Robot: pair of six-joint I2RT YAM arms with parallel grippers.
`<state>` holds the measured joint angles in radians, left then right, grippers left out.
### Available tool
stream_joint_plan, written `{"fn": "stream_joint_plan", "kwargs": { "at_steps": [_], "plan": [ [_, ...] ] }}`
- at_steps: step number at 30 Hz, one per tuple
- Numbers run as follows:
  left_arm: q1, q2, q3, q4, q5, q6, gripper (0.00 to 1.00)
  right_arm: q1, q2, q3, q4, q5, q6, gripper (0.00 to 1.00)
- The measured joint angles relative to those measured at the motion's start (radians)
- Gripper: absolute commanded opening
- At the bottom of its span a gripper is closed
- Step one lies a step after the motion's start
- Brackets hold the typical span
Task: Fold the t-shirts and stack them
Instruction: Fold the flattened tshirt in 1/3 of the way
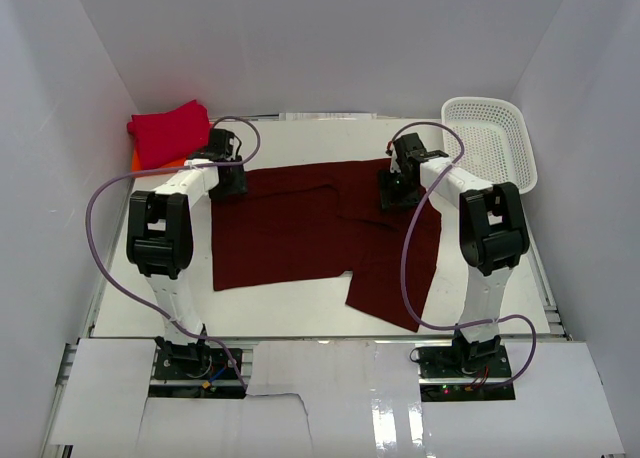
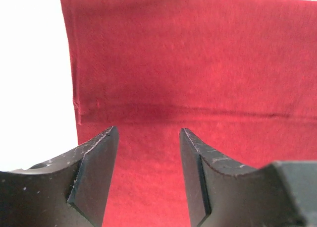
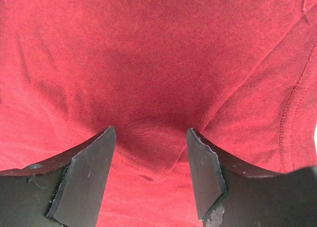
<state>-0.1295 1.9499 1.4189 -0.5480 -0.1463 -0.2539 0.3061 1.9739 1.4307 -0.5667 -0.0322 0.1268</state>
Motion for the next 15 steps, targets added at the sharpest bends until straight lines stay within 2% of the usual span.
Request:
{"fn": "stream_joint_plan", "kwargs": {
  "at_steps": [15],
  "plan": [
    [-0.031,0.044,0.008,0.089,-0.067,-0.011,0.66,0.0,0.03,0.001,0.005,0.006,-0.003,0.66]
  ]
}}
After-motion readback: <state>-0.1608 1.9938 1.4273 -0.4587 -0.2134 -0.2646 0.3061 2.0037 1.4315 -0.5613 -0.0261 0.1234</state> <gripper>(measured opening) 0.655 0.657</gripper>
